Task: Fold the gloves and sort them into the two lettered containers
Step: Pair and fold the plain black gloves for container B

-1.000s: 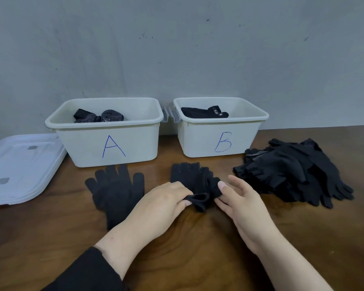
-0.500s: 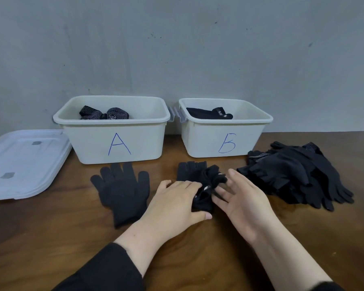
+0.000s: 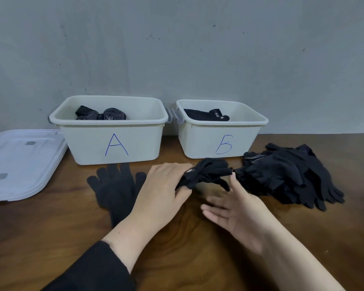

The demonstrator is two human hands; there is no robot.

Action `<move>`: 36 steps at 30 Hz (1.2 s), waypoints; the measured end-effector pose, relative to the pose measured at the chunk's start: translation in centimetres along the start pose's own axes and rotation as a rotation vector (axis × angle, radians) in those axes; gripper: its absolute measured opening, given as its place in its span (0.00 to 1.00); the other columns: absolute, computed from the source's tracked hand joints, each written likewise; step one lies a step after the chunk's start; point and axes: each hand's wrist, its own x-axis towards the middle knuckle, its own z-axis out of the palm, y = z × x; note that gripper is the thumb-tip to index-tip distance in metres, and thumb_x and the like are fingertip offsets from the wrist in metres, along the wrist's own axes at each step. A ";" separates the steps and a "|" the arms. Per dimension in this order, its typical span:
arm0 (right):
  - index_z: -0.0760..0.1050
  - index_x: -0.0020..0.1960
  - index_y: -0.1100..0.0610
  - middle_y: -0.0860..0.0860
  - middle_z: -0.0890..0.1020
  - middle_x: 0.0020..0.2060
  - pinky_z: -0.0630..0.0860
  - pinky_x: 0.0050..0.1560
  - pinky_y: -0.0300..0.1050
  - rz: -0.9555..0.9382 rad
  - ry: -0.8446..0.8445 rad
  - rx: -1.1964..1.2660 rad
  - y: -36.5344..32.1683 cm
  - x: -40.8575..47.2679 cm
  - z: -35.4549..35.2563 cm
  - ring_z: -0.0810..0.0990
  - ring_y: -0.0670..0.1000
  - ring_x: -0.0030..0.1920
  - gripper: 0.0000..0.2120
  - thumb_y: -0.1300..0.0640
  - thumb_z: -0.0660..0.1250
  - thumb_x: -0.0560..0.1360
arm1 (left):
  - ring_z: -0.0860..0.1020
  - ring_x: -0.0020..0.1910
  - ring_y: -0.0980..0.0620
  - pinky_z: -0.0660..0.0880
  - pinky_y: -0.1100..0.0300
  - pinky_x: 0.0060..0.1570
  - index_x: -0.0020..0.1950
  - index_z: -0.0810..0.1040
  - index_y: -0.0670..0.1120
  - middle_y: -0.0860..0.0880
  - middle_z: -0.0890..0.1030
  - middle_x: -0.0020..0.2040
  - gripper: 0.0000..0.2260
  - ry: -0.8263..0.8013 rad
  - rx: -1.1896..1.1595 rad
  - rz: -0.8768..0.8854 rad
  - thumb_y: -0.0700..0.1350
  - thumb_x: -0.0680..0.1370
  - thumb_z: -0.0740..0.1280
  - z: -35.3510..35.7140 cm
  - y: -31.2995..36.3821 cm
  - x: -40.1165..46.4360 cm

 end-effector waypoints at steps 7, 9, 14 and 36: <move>0.76 0.67 0.63 0.65 0.82 0.59 0.78 0.59 0.66 0.061 -0.141 0.216 -3.4 -1.6 -0.1 0.83 0.66 0.59 0.41 0.28 0.60 0.73 | 0.65 0.72 0.56 0.63 0.51 0.71 0.66 0.75 0.57 0.58 0.72 0.69 0.15 -0.172 -0.001 0.263 0.48 0.79 0.66 -0.3 -0.1 -0.3; 0.82 0.61 0.62 0.63 0.85 0.55 0.80 0.56 0.63 0.039 -0.073 0.063 -4.9 -2.0 -0.6 0.85 0.63 0.55 0.34 0.33 0.63 0.76 | 0.60 0.75 0.54 0.61 0.49 0.73 0.66 0.74 0.60 0.59 0.67 0.72 0.17 -0.212 0.031 0.274 0.47 0.78 0.68 -0.5 0.1 -0.2; 0.80 0.63 0.62 0.59 0.85 0.56 0.71 0.71 0.62 -0.060 -0.042 -0.308 -7.1 -1.8 -1.2 0.83 0.61 0.60 0.14 0.58 0.68 0.79 | 0.50 0.79 0.57 0.50 0.51 0.76 0.70 0.70 0.61 0.56 0.60 0.78 0.26 -0.250 0.085 0.350 0.43 0.76 0.71 -0.9 0.6 0.4; 0.77 0.51 0.60 0.55 0.86 0.43 0.83 0.34 0.43 -0.456 0.131 -0.379 -25.9 10.1 3.0 0.87 0.50 0.38 0.04 0.64 0.63 0.82 | 0.68 0.70 0.52 0.57 0.54 0.68 0.66 0.76 0.49 0.54 0.74 0.66 0.15 -0.100 0.356 0.021 0.49 0.80 0.61 -1.9 -2.0 14.2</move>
